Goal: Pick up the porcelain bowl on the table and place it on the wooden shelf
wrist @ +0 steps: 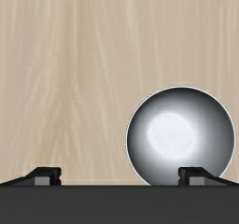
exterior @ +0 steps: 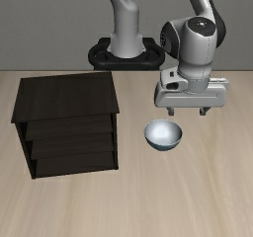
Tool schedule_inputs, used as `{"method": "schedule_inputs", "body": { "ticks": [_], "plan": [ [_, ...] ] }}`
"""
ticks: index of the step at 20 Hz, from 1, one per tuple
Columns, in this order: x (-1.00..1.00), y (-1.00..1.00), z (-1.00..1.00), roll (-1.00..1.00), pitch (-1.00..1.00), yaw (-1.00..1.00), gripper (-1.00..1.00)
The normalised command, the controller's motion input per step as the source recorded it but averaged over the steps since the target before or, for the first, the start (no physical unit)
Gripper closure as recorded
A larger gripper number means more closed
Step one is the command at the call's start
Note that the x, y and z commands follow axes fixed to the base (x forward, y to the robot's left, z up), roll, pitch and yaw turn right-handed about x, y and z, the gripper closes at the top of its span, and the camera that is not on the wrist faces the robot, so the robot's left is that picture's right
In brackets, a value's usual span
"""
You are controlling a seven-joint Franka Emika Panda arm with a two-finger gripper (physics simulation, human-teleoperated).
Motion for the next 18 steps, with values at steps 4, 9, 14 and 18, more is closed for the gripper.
{"method": "schedule_inputs", "body": {
  "ticks": [4,9,14,18],
  "plan": [
    [0.0,0.0,-1.0,0.0,0.0,0.0,-1.0],
    [0.0,0.0,-0.8,0.0,0.0,0.0,1.0],
    [0.0,0.0,0.0,0.0,0.0,0.0,1.0],
    [0.0,0.0,0.25,0.0,0.0,0.0,1.0]
  ]
}}
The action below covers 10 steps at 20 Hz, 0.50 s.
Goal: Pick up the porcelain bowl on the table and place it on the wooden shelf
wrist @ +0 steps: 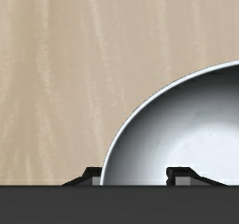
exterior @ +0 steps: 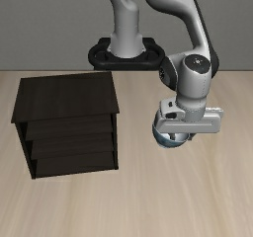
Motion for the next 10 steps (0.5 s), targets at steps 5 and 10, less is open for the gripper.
{"method": "schedule_inputs", "body": {
  "ticks": [5,10],
  "plan": [
    [0.0,0.0,1.0,0.0,0.0,0.0,1.0],
    [0.0,0.0,1.0,0.0,0.0,0.0,1.0]
  ]
}}
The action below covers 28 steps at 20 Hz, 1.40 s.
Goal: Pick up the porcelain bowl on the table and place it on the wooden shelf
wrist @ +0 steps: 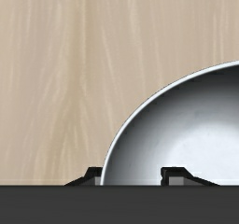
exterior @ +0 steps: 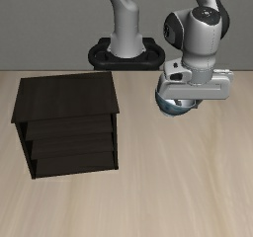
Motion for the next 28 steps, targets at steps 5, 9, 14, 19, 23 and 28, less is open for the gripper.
{"method": "schedule_inputs", "body": {
  "ticks": [5,9,14,19,23,28],
  "plan": [
    [0.0,0.0,1.0,0.0,0.0,0.0,1.0],
    [0.0,0.0,1.0,0.0,0.0,0.0,1.0],
    [0.0,-0.2,0.8,0.0,0.0,0.0,1.0],
    [0.0,-1.0,0.0,0.0,0.0,0.0,1.0],
    [0.0,-1.0,0.0,0.0,0.0,0.0,1.0],
    [0.0,-1.0,0.0,0.0,0.0,0.0,1.0]
  ]
}}
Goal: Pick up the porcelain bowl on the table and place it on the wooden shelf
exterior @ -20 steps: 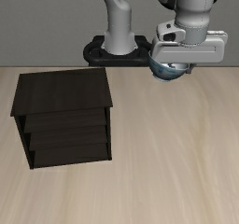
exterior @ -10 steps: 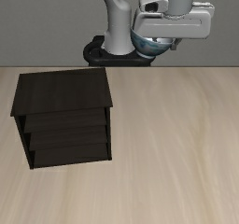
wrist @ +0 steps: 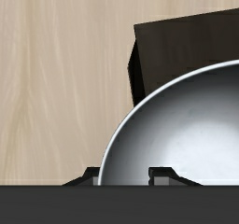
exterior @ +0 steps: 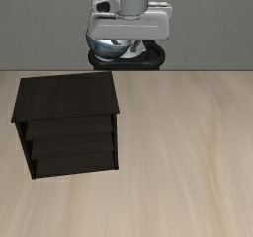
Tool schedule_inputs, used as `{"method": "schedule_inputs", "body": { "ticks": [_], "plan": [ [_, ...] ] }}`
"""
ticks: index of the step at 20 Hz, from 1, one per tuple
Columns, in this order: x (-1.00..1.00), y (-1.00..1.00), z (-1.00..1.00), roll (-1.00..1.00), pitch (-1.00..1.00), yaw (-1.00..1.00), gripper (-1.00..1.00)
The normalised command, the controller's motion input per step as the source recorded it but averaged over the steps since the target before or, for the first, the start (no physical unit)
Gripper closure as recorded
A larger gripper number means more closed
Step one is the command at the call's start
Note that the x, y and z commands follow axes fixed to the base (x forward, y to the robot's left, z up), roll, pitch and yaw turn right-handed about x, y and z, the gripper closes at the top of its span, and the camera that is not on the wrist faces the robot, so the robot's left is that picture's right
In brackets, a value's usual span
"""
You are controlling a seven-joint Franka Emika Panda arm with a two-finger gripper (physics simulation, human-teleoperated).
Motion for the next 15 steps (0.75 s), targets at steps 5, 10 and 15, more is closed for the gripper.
{"method": "schedule_inputs", "body": {
  "ticks": [5,10,15],
  "plan": [
    [0.4,-0.6,0.0,0.0,0.0,0.0,1.0],
    [0.6,-0.2,-0.2,0.0,0.0,0.0,1.0],
    [0.0,0.0,-1.0,0.0,0.0,0.0,1.0]
  ]
}}
